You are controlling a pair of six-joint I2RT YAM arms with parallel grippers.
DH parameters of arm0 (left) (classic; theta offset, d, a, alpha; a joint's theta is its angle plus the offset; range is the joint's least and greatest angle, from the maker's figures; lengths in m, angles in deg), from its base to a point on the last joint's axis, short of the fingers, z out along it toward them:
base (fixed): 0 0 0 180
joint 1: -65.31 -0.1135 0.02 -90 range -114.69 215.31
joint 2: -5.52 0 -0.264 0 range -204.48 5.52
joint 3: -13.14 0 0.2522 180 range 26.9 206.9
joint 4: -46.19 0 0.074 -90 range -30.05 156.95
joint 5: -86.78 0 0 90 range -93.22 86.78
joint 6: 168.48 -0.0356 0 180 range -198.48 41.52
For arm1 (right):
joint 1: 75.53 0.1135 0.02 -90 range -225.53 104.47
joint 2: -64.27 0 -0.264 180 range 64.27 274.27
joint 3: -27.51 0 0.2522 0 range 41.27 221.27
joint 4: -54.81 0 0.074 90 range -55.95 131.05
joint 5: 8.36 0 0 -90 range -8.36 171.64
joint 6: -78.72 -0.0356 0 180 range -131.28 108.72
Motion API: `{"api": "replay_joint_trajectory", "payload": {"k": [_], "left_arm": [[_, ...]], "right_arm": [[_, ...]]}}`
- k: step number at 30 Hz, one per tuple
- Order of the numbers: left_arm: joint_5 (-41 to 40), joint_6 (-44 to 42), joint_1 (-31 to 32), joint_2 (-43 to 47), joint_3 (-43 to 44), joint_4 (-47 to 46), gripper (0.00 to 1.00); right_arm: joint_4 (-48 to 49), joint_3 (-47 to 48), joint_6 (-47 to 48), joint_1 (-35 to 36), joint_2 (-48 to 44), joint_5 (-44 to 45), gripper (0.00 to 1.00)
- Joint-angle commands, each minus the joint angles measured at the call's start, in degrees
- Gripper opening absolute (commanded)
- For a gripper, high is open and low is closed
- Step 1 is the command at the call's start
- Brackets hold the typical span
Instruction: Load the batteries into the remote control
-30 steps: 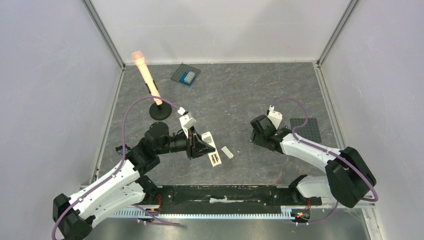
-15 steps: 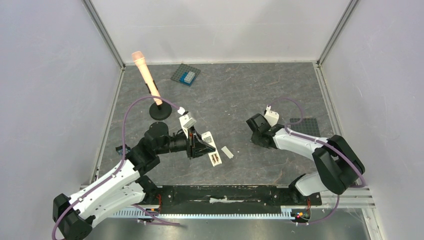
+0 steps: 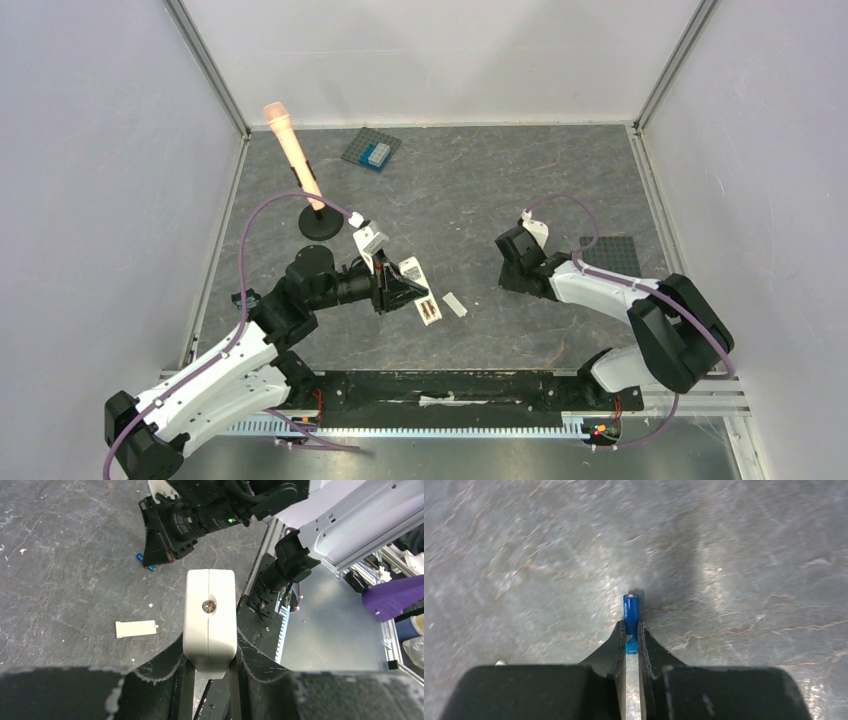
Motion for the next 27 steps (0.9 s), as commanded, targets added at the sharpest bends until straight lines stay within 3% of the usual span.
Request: {"api": "replay_joint_trajectory", "payload": {"k": [1,6,17,22,27], "left_arm": [[-3.19,-0.81,0.01,0.59,0.46,-0.52,0.02],[-7.44,-0.45,0.04,0.72,0.53,1.87,0.02],[-11.12,-0.53,0.02,2.34,-0.09,4.04,0.02],[-9.87,-0.67,0.02,2.29,0.0,3.19,0.02],[-8.77,-0.79,0.02,1.15,0.31,2.16,0.02]], "right_arm": [[8.91,-2.34,7.76,-0.23,-4.8,-8.57,0.02],[15.95,-4.96,14.41,-0.16,-10.7,-18.47,0.0],[41.93,-13.37,23.35,-0.2,-30.94,-55.5,0.0],[49.08,-12.27,21.66,-0.06,-34.28,-72.57,0.0],[68.18,-13.85,9.48,0.02,-35.31,-86.64,0.0]]}}
